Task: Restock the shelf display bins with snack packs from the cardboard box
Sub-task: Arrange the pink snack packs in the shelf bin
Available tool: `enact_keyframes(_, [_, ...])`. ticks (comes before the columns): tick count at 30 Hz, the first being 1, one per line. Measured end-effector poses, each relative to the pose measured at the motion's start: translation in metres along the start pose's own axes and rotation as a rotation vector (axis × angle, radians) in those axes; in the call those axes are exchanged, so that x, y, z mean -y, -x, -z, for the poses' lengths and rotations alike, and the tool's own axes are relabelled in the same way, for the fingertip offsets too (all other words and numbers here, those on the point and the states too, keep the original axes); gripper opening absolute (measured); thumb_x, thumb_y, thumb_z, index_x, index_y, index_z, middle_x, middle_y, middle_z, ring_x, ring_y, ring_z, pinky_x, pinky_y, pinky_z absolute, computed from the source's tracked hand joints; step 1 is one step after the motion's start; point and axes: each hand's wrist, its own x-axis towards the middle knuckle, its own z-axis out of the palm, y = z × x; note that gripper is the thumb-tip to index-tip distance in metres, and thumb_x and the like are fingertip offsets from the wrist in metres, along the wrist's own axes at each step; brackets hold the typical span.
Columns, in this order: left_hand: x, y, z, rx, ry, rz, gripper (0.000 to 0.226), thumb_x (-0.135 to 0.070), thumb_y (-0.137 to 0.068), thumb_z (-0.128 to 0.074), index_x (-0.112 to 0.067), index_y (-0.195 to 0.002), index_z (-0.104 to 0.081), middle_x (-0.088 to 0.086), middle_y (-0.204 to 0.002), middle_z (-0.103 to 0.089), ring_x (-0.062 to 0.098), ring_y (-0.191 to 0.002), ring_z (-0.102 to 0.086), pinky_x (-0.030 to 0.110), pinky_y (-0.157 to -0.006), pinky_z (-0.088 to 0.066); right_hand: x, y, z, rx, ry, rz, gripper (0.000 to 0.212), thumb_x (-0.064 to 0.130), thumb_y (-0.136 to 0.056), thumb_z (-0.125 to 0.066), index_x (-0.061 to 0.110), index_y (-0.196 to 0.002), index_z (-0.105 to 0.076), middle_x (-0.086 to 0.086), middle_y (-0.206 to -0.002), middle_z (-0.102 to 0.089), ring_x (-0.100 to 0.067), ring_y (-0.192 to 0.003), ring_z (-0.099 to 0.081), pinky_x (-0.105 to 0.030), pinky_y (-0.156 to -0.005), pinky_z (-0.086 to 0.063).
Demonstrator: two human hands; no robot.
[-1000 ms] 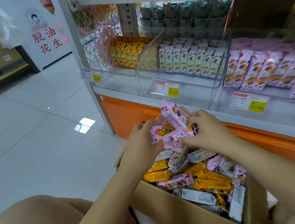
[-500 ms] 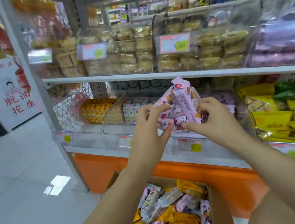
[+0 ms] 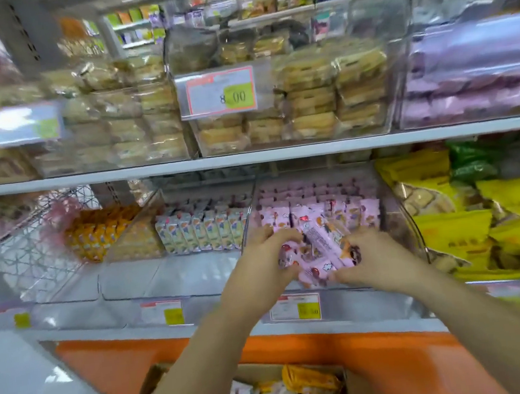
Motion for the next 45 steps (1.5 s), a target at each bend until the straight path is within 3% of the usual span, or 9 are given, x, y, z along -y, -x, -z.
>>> enact_keyframes(8, [0.011,-0.011,-0.02,0.14,0.041,0.005,0.04,-0.018,-0.086,-0.069,-0.031,-0.122,-0.058,-0.002,-0.122,-0.048,0.011,-0.098,-0.05,0.016,-0.082,-0.038,-0.015,-0.006,-0.011,0.194,-0.106,-0.044,0.043,0.047,-0.078,-0.071,0.019,-0.063,-0.042,0.011,-0.063,-0.039,-0.002,-0.051,-0.039,-0.017,-0.049,-0.03])
enact_keyframes(13, [0.016,-0.019,-0.025,0.153,0.053,0.0,0.041,-0.019,-0.086,-0.07,-0.033,-0.122,-0.058,-0.008,-0.116,-0.048,0.002,-0.088,-0.047,0.012,-0.077,-0.037,-0.014,-0.007,-0.012,0.243,-0.179,-0.089,0.068,0.069,-0.081,-0.043,0.004,-0.089,-0.063,-0.018,-0.089,-0.063,-0.028,-0.084,-0.062,-0.038,-0.075,-0.046])
enact_keyframes(17, [0.017,-0.026,-0.027,0.188,0.097,0.014,0.038,-0.016,-0.087,-0.069,-0.034,-0.118,-0.058,-0.009,-0.114,-0.048,0.002,-0.089,-0.048,0.005,-0.072,-0.035,-0.016,-0.008,-0.014,0.209,-0.219,-0.115,0.055,0.048,-0.096,-0.042,-0.004,-0.088,-0.058,-0.026,-0.091,-0.057,-0.034,-0.083,-0.057,-0.037,-0.068,-0.039])
enact_keyframes(20, [0.015,-0.031,-0.027,0.207,0.152,0.036,0.034,-0.013,-0.087,-0.068,-0.035,-0.111,-0.057,-0.005,-0.12,-0.052,0.014,-0.097,-0.052,0.008,-0.071,-0.04,-0.021,-0.009,-0.013,0.164,-0.286,-0.132,0.019,0.032,-0.094,-0.055,0.014,-0.101,-0.059,-0.003,-0.094,-0.06,-0.018,-0.086,-0.058,-0.03,-0.072,-0.043])
enact_keyframes(24, [0.014,-0.039,-0.028,0.211,0.207,0.051,0.031,-0.011,-0.087,-0.068,-0.035,-0.102,-0.055,0.001,-0.092,-0.053,0.013,-0.076,-0.047,0.01,-0.06,-0.038,-0.018,-0.012,-0.013,0.1,-0.413,-0.145,0.05,0.024,-0.089,-0.065,0.023,-0.134,-0.044,0.011,-0.1,-0.051,-0.008,-0.088,-0.055,-0.026,-0.081,-0.044])
enact_keyframes(29, [0.01,-0.046,-0.032,0.261,0.224,0.04,0.031,-0.01,-0.088,-0.066,-0.035,-0.098,-0.052,-0.005,-0.078,-0.041,0.007,-0.065,-0.039,0.011,-0.055,-0.034,-0.017,-0.021,-0.012,0.006,-0.363,-0.09,0.037,0.025,-0.09,-0.064,0.021,-0.126,-0.054,0.005,-0.117,-0.057,-0.009,-0.096,-0.055,-0.023,-0.079,-0.045])
enact_keyframes(35, [0.005,-0.059,-0.04,0.231,0.166,0.034,0.022,-0.021,-0.086,-0.068,-0.03,-0.097,-0.051,-0.002,-0.088,-0.052,0.007,-0.065,-0.041,0.014,-0.054,-0.033,-0.023,-0.025,-0.007,-0.011,-0.242,-0.065,0.033,0.023,-0.086,-0.07,0.019,-0.117,-0.06,0.008,-0.109,-0.056,-0.007,-0.094,-0.051,-0.021,-0.081,-0.038])
enact_keyframes(40, [0.008,-0.064,-0.044,0.165,0.125,0.05,0.018,-0.022,-0.088,-0.066,-0.027,-0.095,-0.05,0.0,-0.106,-0.06,0.024,-0.094,-0.058,0.037,-0.081,-0.047,-0.02,-0.026,-0.005,-0.005,-0.12,-0.065,0.038,0.03,-0.09,-0.063,0.019,-0.126,-0.058,-0.002,-0.127,-0.061,-0.017,-0.097,-0.058,-0.025,-0.082,-0.043])
enact_keyframes(45, [0.014,-0.062,-0.039,0.212,0.259,0.143,0.049,-0.013,-0.091,-0.064,-0.032,-0.13,-0.041,0.004,-0.133,-0.048,0.012,-0.107,-0.047,0.025,-0.083,-0.044,-0.019,-0.024,0.003,0.111,-0.12,-0.053,0.047,0.03,-0.087,-0.067,0.017,-0.131,-0.055,0.0,-0.142,-0.049,-0.017,-0.124,-0.05,-0.028,-0.1,-0.038])
